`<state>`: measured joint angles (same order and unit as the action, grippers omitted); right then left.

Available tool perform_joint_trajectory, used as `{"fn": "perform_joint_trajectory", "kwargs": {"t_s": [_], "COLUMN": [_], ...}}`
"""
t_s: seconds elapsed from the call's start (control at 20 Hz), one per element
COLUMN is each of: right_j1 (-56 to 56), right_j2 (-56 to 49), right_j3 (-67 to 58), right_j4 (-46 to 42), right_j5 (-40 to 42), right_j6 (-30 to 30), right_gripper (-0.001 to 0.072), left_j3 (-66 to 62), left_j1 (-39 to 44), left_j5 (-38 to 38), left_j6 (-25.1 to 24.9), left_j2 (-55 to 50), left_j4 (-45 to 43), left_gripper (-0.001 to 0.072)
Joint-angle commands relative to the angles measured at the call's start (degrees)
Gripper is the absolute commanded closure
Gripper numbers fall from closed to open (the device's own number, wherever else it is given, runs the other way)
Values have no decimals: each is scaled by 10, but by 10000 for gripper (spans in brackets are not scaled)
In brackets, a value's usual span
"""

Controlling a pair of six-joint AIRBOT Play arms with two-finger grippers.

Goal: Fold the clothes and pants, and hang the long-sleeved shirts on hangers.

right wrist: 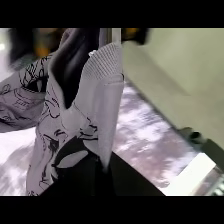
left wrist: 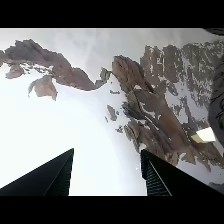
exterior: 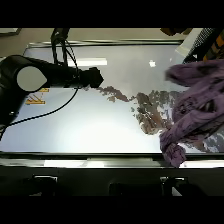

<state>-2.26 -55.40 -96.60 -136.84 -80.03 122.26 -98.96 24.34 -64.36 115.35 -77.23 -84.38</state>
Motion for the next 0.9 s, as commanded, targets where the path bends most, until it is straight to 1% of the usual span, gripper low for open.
{"fn": "perform_joint_trajectory", "kwargs": {"t_s": [0.0,0.15,0.35,0.45,0.55,0.7,0.85], "right_j1": [118,199,287,322,336,336,336], "right_j2": [-23,-23,-28,-37,-46,-50,-51], "right_j3": [-74,-115,-130,-130,-132,-135,-137], "right_j4": [-49,-49,-48,-48,-49,-51,-80], "right_j5": [4,46,136,182,240,312,337], "right_j6": [21,20,13,0,-11,-12,2], "right_gripper": [682,682,682,682,682,682,682], "left_j3": [0,0,0,0,0,0,0], "left_j1": [-1,-1,-1,-1,-1,-1,0], "left_j5": [-2,-2,-2,-2,-2,-2,-2], "left_j6": [-1,-1,-1,-1,-1,0,2], "left_j2": [0,0,-2,-5,-10,-19,-30], "left_j4": [-1,-1,-1,-1,-1,-1,0], "left_gripper": [236,240,240,240,240,240,240]}}
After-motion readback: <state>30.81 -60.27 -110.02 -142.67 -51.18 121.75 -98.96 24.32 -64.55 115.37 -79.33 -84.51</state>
